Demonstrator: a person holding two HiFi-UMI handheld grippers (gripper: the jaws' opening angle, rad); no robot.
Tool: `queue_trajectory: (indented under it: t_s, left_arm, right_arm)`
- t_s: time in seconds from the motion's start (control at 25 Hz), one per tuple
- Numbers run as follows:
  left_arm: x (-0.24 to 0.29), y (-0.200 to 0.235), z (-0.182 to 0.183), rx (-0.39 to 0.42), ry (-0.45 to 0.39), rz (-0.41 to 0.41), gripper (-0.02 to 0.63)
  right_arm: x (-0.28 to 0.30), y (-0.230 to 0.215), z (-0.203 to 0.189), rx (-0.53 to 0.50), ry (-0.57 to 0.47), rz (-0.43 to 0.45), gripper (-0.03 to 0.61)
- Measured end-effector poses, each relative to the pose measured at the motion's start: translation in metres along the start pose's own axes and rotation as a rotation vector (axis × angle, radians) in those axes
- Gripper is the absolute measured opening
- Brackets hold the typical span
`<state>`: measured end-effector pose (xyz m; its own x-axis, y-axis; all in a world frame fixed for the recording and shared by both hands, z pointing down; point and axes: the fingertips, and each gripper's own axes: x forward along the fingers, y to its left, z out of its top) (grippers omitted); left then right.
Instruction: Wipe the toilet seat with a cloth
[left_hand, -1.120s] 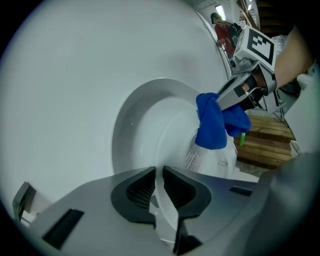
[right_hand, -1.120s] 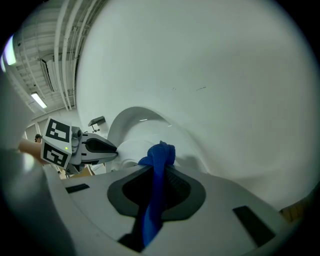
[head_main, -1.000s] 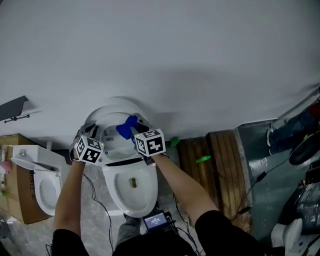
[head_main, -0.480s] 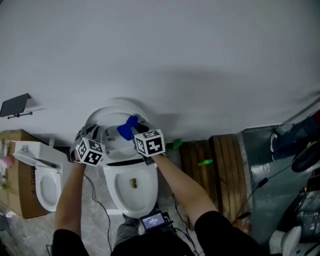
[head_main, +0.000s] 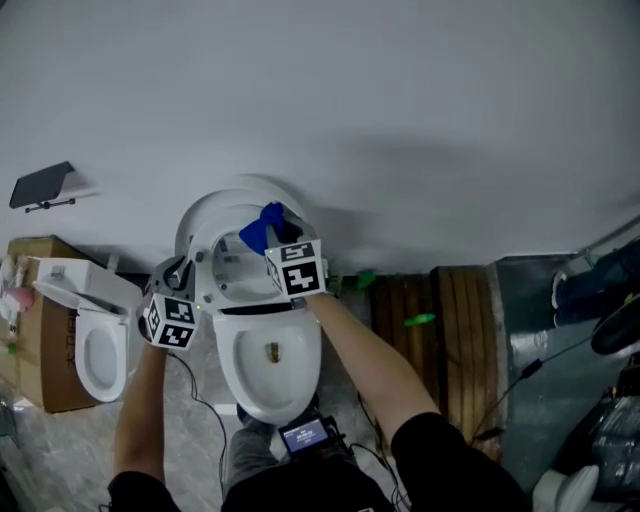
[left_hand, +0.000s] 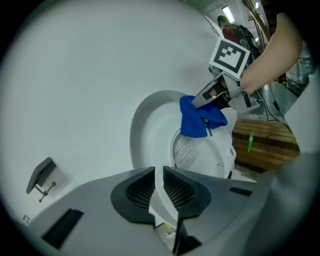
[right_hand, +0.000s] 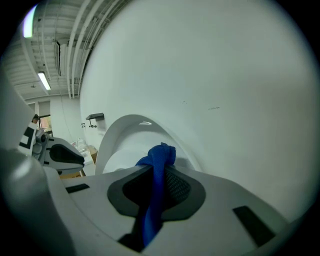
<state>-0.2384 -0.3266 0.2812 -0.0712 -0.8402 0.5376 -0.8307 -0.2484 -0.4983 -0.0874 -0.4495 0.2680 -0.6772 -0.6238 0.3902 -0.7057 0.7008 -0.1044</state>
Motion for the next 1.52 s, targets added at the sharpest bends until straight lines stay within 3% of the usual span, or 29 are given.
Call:
queue_trajectory:
  t_s: [0.16, 0.52, 0.84, 1.0, 1.24, 1.52]
  left_arm:
    - [-0.016, -0.009, -0.029, -0.061, -0.014, -0.026, 0.054]
    - [-0.041, -0.011, -0.103, -0.117, -0.035, -0.091, 0.054]
    - [-0.05, -0.011, -0.155, -0.139, -0.018, -0.136, 0.054]
    - [-0.055, -0.016, -0.171, -0.15, -0.008, -0.152, 0.054]
    - [-0.051, -0.023, -0.191, -0.163, 0.007, -0.168, 0.054]
    - [-0.039, -0.042, -0.214, -0.194, 0.016, -0.19, 0.054]
  right_arm:
    - [0.015, 0.025, 0.001, -0.033, 0.03, 0.016, 0.048]
    - [0.053, 0.098, 0.006, -0.065, 0.016, 0.001, 0.048]
    - [0.082, 0.161, -0.034, -0.07, 0.104, 0.047, 0.048]
    - [0.083, 0.168, -0.04, -0.064, 0.067, 0.011, 0.048]
    - [0.085, 0.194, -0.048, -0.232, -0.01, 0.019, 0.048]
    - [0.096, 0.224, -0.09, -0.303, -0.037, 0.114, 0.048]
